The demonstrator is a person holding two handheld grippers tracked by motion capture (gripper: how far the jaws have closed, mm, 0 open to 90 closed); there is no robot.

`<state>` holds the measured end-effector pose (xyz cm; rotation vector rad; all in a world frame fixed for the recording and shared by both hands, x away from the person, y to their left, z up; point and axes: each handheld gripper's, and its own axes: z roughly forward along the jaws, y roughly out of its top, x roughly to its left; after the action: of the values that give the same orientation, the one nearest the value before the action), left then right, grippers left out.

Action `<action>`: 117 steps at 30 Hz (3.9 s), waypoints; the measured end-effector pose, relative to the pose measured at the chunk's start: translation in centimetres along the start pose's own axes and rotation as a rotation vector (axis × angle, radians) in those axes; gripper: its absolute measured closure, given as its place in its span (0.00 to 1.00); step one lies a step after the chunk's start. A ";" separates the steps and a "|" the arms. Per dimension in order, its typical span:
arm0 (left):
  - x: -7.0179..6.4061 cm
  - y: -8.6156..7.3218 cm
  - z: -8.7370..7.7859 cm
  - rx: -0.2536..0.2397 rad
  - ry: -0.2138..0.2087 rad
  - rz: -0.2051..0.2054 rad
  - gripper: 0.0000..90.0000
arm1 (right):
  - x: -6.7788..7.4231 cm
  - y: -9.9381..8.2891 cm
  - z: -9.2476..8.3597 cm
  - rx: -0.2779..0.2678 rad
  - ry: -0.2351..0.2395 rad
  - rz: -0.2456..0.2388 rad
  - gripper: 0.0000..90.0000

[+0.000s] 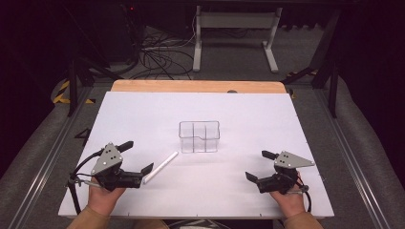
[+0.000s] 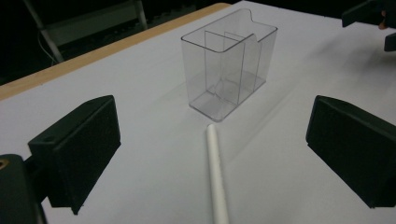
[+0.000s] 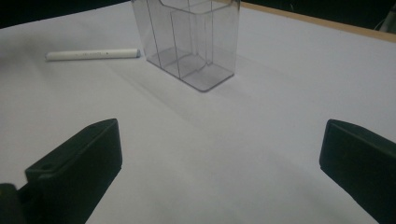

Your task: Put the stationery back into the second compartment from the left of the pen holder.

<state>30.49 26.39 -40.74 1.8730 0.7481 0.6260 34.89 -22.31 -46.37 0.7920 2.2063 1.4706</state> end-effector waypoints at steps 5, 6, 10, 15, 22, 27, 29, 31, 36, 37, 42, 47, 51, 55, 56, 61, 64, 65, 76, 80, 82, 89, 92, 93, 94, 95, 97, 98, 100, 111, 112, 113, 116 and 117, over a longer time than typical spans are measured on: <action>-0.1 0.7 0.5 0.048 -0.018 0.018 0.05 | -0.1 -0.8 0.3 0.027 -0.015 0.013 0.00; -0.1 0.8 0.6 0.046 -0.021 0.013 0.05 | -0.1 -0.8 0.3 0.024 -0.021 0.010 0.00; -0.2 0.6 0.9 0.051 -0.039 -0.018 0.05 | 0.1 -0.9 0.1 0.002 -0.027 0.002 0.00; -0.1 0.7 1.1 0.069 -0.049 -0.042 0.05 | 0.1 -0.9 -0.1 -0.014 -0.020 0.015 0.00; 0.0 1.5 1.9 0.138 -0.081 -0.063 0.06 | 0.2 -0.8 -0.4 -0.032 0.005 0.011 0.00; 0.2 1.9 2.8 0.206 -0.111 -0.076 0.06 | 0.2 -0.8 -0.4 -0.042 0.021 -0.004 0.00; 0.4 2.1 3.1 0.222 -0.123 -0.095 0.06 | 0.3 -0.7 -0.5 -0.050 0.028 -0.013 0.00; 0.5 2.2 3.4 0.235 -0.115 -0.091 0.06 | 0.3 -0.7 -0.5 -0.044 0.032 -0.012 0.00; 0.3 2.8 4.0 0.276 -0.081 -0.048 0.06 | 0.2 -0.8 -0.4 -0.029 0.031 -0.002 0.00; 0.3 2.9 4.2 0.286 -0.072 -0.042 0.06 | 0.2 -0.8 -0.4 -0.028 0.029 -0.001 0.00; 0.4 3.1 5.0 0.328 -0.083 -0.074 0.07 | 0.2 -0.8 -0.3 -0.023 0.030 0.001 0.00; 0.7 3.2 6.0 0.362 -0.107 -0.093 0.07 | 0.3 -0.8 -0.3 -0.025 0.033 0.005 0.00; 0.8 3.2 6.5 0.375 -0.110 -0.098 0.08 | 0.2 -0.8 -0.3 -0.021 0.029 0.002 0.00; 0.8 3.3 7.1 0.397 -0.093 -0.078 0.08 | 0.2 -0.8 -0.3 -0.020 0.028 0.006 0.00; 0.7 3.3 7.2 0.401 -0.100 -0.083 0.08 | 0.2 -0.8 -0.2 -0.017 0.029 0.006 0.00; 0.5 3.3 7.5 0.401 -0.103 -0.103 0.07 | 0.2 -0.8 -0.2 -0.013 0.031 0.007 0.00; 0.4 3.3 7.7 0.408 -0.094 -0.109 0.07 | 0.2 -0.8 -0.2 -0.012 0.033 0.006 0.00; 0.3 3.4 7.7 0.406 -0.094 -0.107 0.07 | 0.2 -0.8 -0.2 -0.011 0.033 0.004 0.00; -0.1 3.7 8.0 0.466 -0.091 -0.090 0.20 | 0.2 -0.9 -0.1 -0.003 0.039 0.003 0.00; -0.2 3.6 8.5 0.517 -0.067 -0.085 0.24 | 0.2 -0.9 -0.1 -0.002 0.041 0.002 0.00; -0.1 3.6 8.8 0.544 -0.070 -0.087 0.26 | 0.2 -0.9 -0.1 -0.002 0.042 -0.001 0.00; 0.2 3.3 9.7 0.614 -0.055 -0.098 0.33 | 0.2 -0.9 0.0 -0.002 0.048 0.005 0.00; 0.4 3.0 10.1 0.657 -0.054 -0.108 0.36 | 0.3 -0.9 0.0 0.000 0.049 0.004 0.00; 0.4 3.0 10.2 0.662 -0.054 -0.107 0.36 | 0.3 -0.9 0.0 -0.001 0.049 0.003 0.00; 0.4 2.9 10.4 0.675 -0.059 -0.115 0.37 | 0.3 -0.9 0.0 0.000 0.049 0.003 0.00; 0.4 2.9 10.5 0.684 -0.058 -0.115 0.38 | 0.3 -0.9 0.0 0.000 0.048 0.003 0.00; 0.3 2.7 10.8 0.700 -0.064 -0.112 0.41 | 0.3 -0.9 0.0 0.002 0.049 0.003 0.00; 0.3 2.6 11.0 0.712 -0.064 -0.109 0.42 | 0.2 -0.9 0.0 0.003 0.049 -0.002 0.00; 0.1 2.5 11.3 0.732 -0.060 -0.106 0.44 | 0.2 -0.9 0.0 0.005 0.052 0.000 0.00; -0.2 2.0 12.1 0.801 -0.043 -0.077 0.57 | 0.3 -0.9 0.1 0.011 0.056 0.000 0.00; -0.2 2.0 12.2 0.807 -0.042 -0.073 0.58 | 0.3 -0.9 0.1 0.011 0.055 0.000 0.00; -0.2 2.0 12.3 0.810 -0.046 -0.074 0.60 | 0.3 -0.9 0.1 0.011 0.056 0.000 0.00; -0.3 1.9 12.6 0.832 -0.034 -0.064 0.64 | 0.3 -0.9 0.1 0.012 0.055 -0.001 0.00; -0.3 1.8 12.7 0.841 -0.029 -0.061 0.66 | 0.3 -0.9 0.1 0.011 0.054 -0.001 0.00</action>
<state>39.57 17.98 -43.93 2.5901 1.1589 0.2424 34.53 -22.31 -47.27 0.7630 2.2562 1.4972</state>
